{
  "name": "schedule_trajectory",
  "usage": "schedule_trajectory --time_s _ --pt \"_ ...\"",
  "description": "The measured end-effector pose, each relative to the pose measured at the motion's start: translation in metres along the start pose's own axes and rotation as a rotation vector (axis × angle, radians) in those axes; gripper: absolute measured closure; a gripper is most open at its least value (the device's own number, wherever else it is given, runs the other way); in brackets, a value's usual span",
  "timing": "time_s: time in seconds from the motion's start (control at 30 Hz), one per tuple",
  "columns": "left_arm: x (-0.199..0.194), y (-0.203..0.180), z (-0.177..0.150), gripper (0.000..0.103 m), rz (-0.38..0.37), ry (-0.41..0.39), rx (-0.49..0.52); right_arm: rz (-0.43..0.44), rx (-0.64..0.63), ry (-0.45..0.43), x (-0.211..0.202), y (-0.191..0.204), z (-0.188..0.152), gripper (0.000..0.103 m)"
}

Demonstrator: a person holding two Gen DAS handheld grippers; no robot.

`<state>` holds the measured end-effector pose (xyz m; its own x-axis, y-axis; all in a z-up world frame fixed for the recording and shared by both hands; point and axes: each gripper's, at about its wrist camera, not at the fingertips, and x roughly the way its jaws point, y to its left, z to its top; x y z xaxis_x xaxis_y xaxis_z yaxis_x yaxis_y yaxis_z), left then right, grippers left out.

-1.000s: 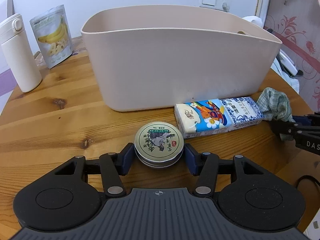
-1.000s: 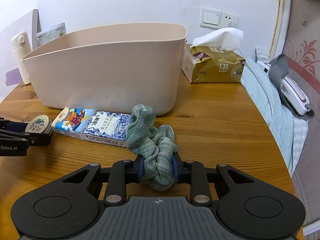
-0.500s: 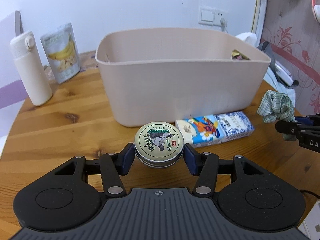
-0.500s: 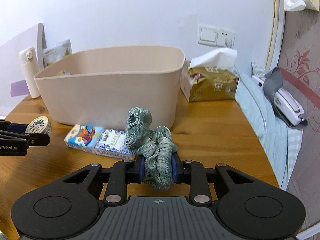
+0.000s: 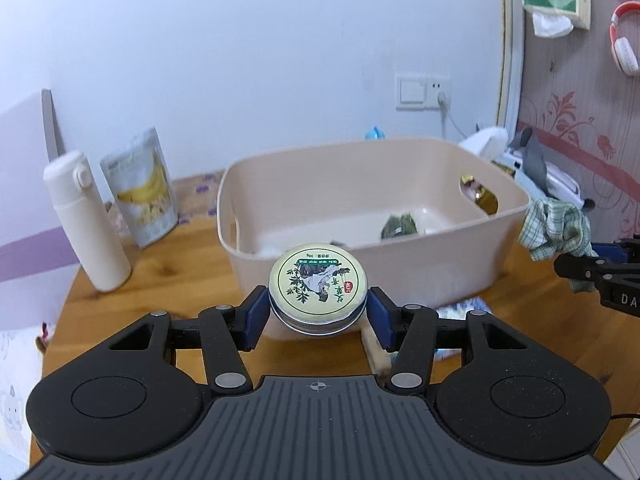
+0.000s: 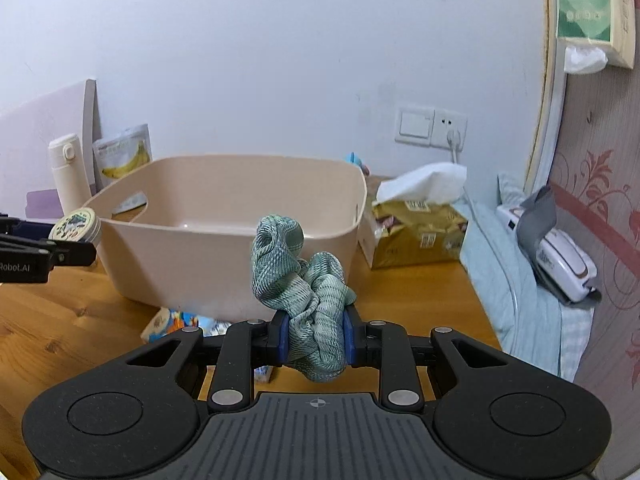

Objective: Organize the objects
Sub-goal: 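Carry the scrunchie and tin up over the beige bin with both tools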

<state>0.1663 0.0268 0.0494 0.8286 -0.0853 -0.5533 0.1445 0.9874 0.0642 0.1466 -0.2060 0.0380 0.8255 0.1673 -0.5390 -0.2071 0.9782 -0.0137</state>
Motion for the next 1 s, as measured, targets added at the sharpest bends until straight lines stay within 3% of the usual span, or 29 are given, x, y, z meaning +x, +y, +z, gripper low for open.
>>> schedule_trajectory --time_s 0.5,1.0 --pt "0.009 0.006 0.034 0.049 -0.001 -0.046 0.007 -0.004 -0.020 -0.069 -0.002 0.000 0.028 0.078" --pt "0.050 0.009 0.066 0.049 -0.019 -0.037 0.015 0.000 0.003 -0.088 0.031 -0.003 0.055 0.078"
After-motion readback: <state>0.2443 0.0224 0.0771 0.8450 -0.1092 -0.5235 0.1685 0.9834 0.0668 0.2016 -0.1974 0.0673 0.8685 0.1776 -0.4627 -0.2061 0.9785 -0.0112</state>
